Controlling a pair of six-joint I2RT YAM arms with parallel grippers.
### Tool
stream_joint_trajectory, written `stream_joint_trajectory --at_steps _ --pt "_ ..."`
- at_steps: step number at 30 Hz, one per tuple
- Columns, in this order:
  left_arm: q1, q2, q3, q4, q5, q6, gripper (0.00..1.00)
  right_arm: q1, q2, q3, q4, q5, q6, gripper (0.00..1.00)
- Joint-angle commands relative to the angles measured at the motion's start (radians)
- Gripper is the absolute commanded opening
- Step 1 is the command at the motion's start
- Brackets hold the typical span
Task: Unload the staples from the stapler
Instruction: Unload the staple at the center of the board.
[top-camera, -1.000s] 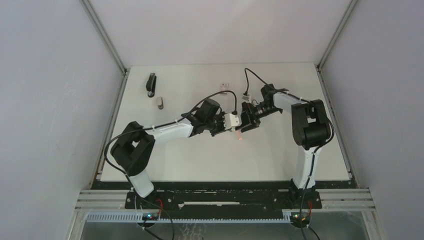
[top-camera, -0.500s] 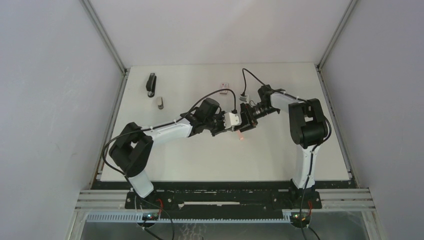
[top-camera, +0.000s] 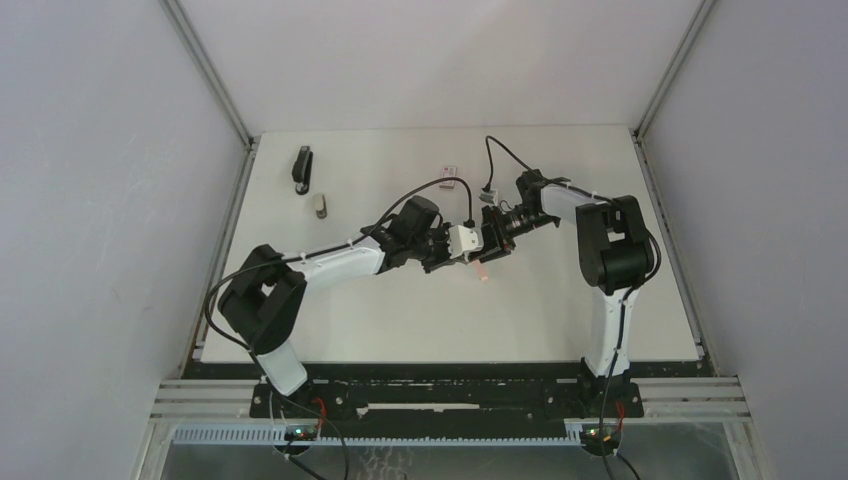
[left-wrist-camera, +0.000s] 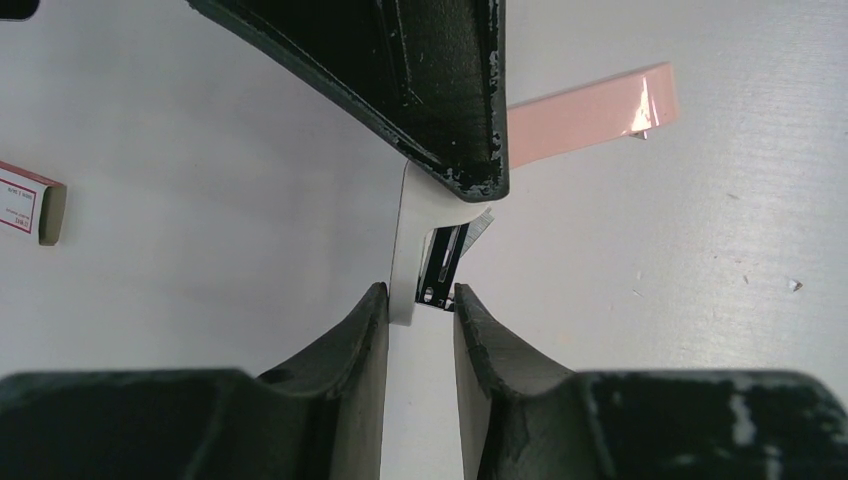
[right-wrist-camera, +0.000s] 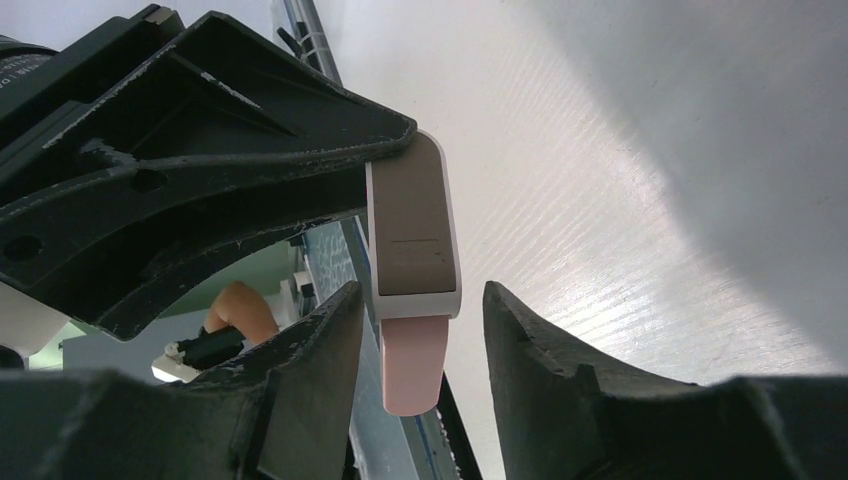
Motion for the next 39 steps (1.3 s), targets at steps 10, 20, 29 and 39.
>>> stream_joint_trajectory --at_steps 10,20,29,39 --pt "-0.007 -0.049 -0.021 0.033 0.034 -0.025 0.31 0.012 0.016 0.049 -0.016 -0.07 -0.009 0.41" --pt "-0.008 -0.049 -0.02 0.033 0.034 -0.027 0.33 0.016 0.025 0.058 -0.037 -0.093 -0.027 0.28" --pt "-0.007 -0.064 -0.032 0.036 0.009 -0.039 0.89 0.012 0.016 0.062 -0.04 -0.088 -0.021 0.23" --pt "-0.011 -0.061 -0.013 0.081 -0.02 -0.237 1.0 0.019 -0.036 0.027 0.06 -0.039 0.089 0.24"
